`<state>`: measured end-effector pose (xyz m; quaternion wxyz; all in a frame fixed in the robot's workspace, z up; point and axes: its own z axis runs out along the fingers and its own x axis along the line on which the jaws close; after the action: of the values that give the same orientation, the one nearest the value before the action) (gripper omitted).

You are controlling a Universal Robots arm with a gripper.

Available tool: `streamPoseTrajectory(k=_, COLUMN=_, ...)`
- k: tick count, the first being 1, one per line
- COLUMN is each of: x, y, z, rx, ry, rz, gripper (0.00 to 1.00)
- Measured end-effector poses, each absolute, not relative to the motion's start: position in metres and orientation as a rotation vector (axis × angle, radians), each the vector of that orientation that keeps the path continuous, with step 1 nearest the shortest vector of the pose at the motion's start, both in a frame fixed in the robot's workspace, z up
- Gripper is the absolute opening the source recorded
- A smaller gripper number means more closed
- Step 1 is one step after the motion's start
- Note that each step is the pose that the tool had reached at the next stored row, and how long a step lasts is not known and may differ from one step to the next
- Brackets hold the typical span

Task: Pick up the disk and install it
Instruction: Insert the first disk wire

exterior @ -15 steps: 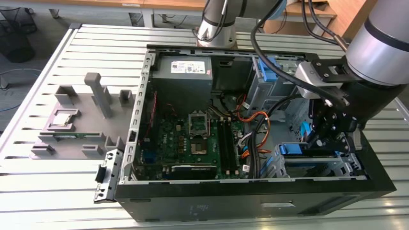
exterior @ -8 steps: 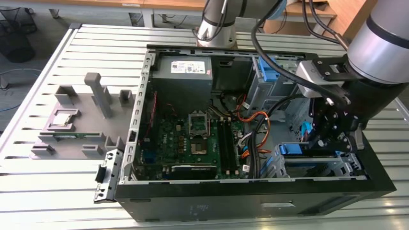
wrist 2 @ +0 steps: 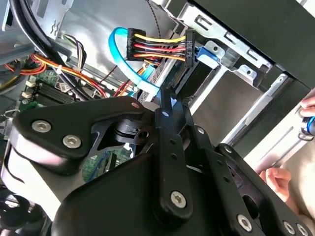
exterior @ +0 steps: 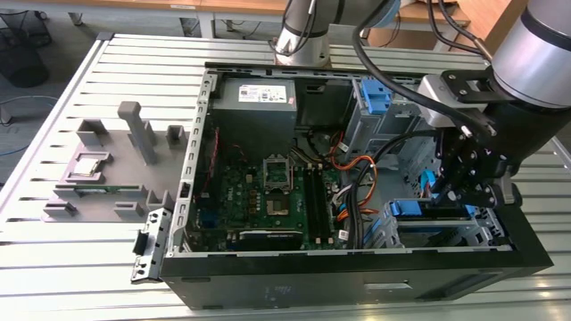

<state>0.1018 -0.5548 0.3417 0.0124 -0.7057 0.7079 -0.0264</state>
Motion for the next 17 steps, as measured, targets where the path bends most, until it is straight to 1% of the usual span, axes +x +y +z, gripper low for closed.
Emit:
streamPoseTrajectory(k=10, x=0.1019, y=-0.5547, z=0.3418, rx=-2.155, ry=2.252, rz=-0.081, gripper=0.23)
streamPoseTrajectory(k=12, x=0.1022, y=-0.5547, z=0.3418, rx=-2.166, ry=2.263, rz=-0.058, gripper=0.23)
streamPoseTrajectory(k=17, x=0.1022, y=-0.5547, z=0.3423, rx=-2.166, ry=2.263, rz=-0.057, gripper=0.23)
